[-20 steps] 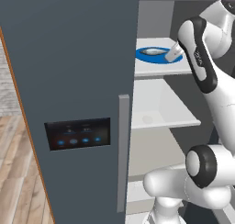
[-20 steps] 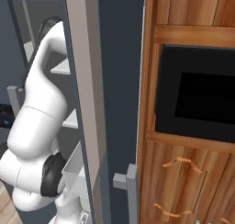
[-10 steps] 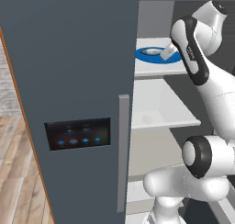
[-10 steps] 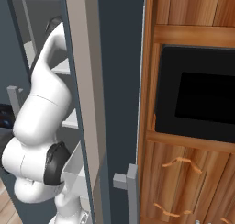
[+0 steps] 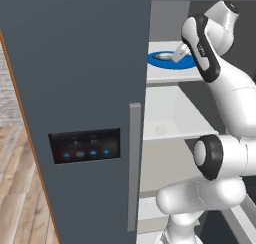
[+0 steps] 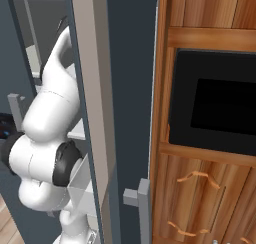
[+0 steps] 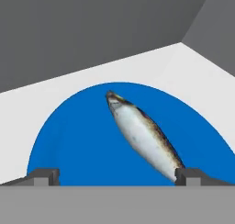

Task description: Retrieve the fish from the fridge and place it on the saucepan with marinade on the stove.

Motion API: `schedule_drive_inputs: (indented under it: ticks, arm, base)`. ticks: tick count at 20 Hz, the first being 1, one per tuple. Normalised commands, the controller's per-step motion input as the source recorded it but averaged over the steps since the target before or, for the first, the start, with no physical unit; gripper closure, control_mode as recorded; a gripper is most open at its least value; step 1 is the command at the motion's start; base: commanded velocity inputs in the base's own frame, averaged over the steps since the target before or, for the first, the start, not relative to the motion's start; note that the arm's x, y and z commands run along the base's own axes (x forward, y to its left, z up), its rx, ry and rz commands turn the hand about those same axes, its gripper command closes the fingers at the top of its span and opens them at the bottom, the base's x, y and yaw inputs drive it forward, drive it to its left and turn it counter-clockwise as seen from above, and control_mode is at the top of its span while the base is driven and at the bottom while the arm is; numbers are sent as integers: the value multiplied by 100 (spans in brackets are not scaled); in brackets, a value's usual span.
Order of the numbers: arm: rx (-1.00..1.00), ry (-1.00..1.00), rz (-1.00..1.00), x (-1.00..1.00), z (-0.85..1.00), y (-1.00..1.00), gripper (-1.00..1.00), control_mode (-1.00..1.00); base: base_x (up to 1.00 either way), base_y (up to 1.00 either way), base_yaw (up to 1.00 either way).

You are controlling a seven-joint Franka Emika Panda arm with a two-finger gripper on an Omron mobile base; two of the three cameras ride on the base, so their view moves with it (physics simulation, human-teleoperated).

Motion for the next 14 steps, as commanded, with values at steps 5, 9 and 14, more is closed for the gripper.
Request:
schedule_drive_inputs:
  ticks: [5, 9, 14]
  arm:
    - [0, 5, 12, 29, -12, -3, -100, -100]
    - [0, 3, 11, 32, -10, -2, -100, -100]
    - [0, 2, 9, 31, -3, 0, -100, -100]
  base:
    - [0, 0, 0]
    - [0, 0, 0]
    - [0, 0, 0]
